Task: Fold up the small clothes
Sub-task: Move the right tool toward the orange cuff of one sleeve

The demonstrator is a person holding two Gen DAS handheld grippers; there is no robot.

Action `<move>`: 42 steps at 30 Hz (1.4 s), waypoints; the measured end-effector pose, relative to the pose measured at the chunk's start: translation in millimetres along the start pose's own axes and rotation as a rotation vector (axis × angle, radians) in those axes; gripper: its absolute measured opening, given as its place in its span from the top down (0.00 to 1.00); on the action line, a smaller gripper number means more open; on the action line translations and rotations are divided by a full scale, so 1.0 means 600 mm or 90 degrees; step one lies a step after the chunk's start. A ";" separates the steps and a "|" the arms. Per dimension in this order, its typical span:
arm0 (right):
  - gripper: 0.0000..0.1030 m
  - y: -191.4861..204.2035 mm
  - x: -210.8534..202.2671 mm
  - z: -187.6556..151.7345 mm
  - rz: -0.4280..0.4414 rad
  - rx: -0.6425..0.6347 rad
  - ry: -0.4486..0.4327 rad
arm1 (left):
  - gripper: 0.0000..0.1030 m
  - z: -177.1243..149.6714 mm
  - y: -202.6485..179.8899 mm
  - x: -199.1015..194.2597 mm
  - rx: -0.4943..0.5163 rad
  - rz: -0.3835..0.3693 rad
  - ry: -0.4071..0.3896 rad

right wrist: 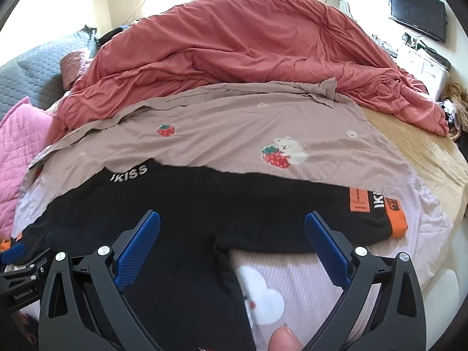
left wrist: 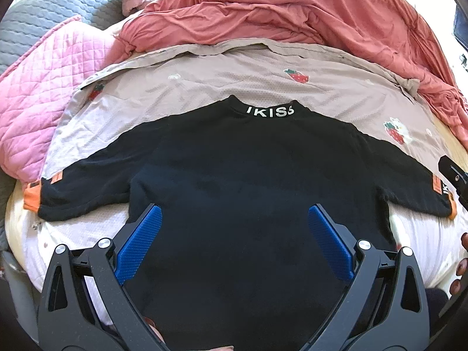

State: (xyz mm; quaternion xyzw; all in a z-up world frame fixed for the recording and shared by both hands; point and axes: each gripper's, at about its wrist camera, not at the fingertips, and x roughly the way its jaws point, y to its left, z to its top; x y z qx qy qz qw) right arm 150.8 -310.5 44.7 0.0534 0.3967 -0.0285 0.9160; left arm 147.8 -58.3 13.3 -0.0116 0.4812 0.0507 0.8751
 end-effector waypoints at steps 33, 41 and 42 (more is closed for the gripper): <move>0.04 -0.249 0.151 -0.007 -0.194 0.204 0.049 | 0.09 0.002 -0.110 0.150 0.023 -0.068 0.055; 0.04 -0.348 0.145 -0.023 -0.277 0.271 0.066 | 0.09 -0.013 -0.156 0.172 0.058 -0.080 0.067; 0.04 -0.360 0.142 -0.024 -0.288 0.271 0.064 | 0.09 -0.014 -0.160 0.175 0.064 -0.079 0.068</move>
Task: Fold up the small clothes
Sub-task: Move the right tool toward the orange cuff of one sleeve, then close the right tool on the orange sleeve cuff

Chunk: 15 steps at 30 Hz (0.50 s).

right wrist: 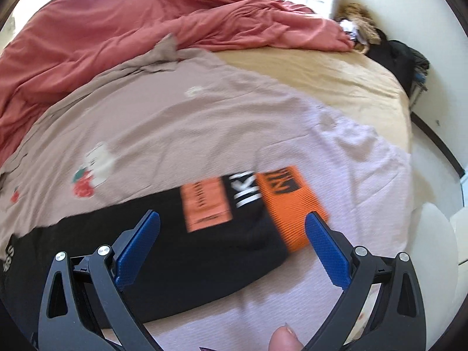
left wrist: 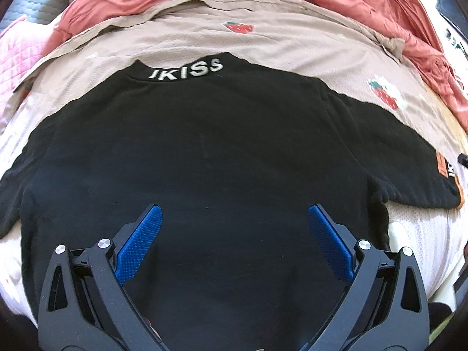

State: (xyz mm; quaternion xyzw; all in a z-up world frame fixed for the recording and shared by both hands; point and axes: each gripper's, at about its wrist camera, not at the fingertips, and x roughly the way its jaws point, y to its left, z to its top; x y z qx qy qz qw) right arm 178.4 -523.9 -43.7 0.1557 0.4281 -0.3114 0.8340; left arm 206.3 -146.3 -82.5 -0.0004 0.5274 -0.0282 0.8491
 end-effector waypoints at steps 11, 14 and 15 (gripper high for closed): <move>0.04 -0.071 0.089 -0.004 0.051 0.106 0.118 | 0.09 -0.020 -0.012 0.041 0.039 0.023 -0.003; 0.07 -0.072 0.093 -0.007 0.047 0.120 0.121 | 0.09 -0.022 -0.013 0.042 0.043 0.025 -0.014; 0.17 -0.078 0.090 -0.007 0.044 0.133 0.113 | 0.09 -0.023 -0.013 0.042 0.042 0.023 -0.015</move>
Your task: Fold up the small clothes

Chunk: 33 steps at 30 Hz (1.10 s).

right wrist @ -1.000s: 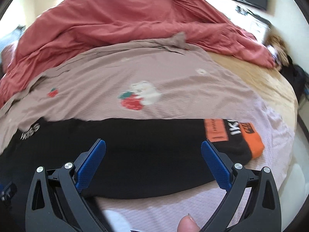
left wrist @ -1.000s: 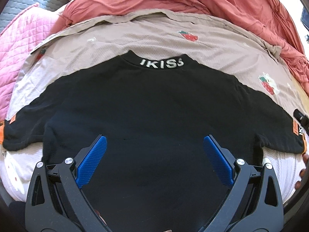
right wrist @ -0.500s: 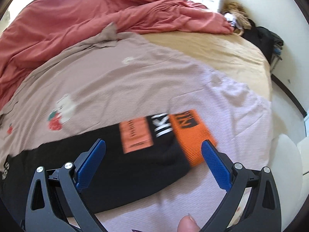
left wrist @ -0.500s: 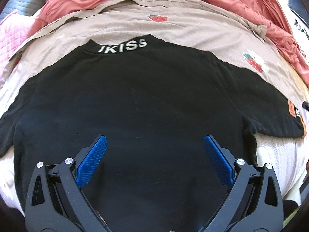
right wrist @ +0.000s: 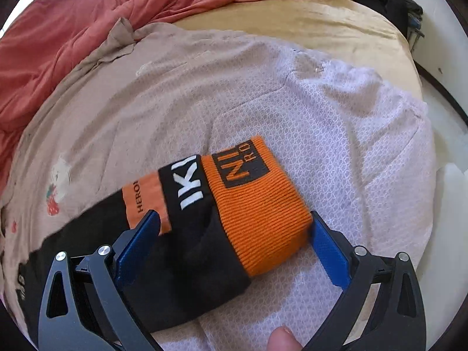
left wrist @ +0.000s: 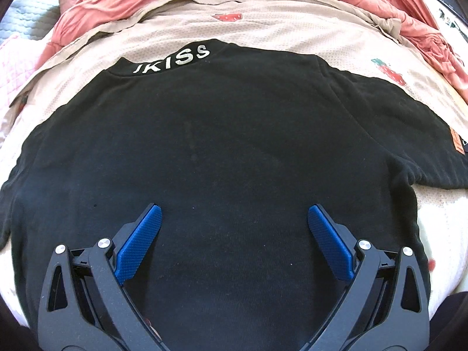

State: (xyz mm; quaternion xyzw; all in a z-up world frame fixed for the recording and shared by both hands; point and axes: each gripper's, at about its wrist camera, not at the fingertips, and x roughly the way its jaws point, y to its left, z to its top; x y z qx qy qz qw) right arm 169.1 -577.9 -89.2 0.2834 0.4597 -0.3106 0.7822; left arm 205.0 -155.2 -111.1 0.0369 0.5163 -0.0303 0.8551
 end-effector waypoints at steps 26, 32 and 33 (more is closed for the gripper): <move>0.86 0.395 -0.168 -0.301 0.462 -0.554 -0.016 | 0.09 -0.026 0.234 -0.097 -0.216 0.015 -0.036; 0.75 0.406 -0.174 -0.317 0.561 -0.570 0.053 | 0.09 -0.031 0.243 -0.095 -0.237 -0.008 -0.027; 0.70 0.396 -0.182 -0.309 0.572 -0.552 0.043 | 0.09 -0.030 0.240 -0.093 -0.237 -0.017 -0.025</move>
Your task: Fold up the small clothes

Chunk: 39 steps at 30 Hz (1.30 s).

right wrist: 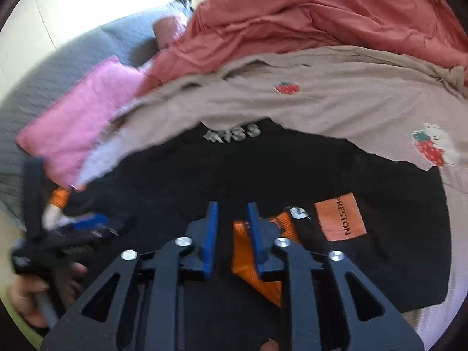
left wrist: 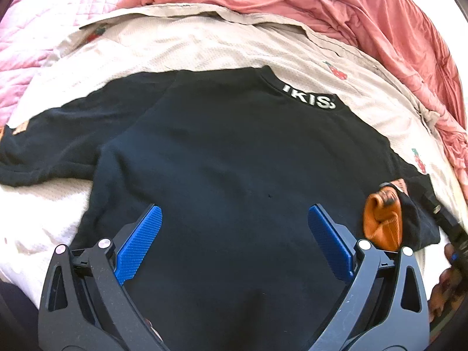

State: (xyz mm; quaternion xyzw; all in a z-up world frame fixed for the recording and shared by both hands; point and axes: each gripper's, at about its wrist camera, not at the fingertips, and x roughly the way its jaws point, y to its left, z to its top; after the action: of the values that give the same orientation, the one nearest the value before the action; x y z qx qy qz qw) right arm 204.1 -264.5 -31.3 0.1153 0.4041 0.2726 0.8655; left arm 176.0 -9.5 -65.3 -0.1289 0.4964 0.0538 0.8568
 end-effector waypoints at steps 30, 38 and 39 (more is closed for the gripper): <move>0.46 -0.169 -0.040 0.006 -0.199 0.194 0.022 | 0.79 -0.023 -0.239 0.095 0.006 -0.214 0.153; 0.46 -0.179 -0.043 0.004 -0.198 0.210 0.018 | 0.84 -0.025 -0.209 0.072 -0.006 -0.264 0.125; 0.46 -0.180 -0.044 0.004 -0.198 0.212 0.017 | 0.85 -0.022 -0.199 0.063 -0.008 -0.271 0.111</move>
State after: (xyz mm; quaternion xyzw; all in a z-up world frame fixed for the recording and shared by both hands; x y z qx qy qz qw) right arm 233.4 -368.5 -58.5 0.1896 0.4676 0.0668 0.8608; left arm 210.3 -129.4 -83.9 -0.2405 0.5298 -0.1366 0.8018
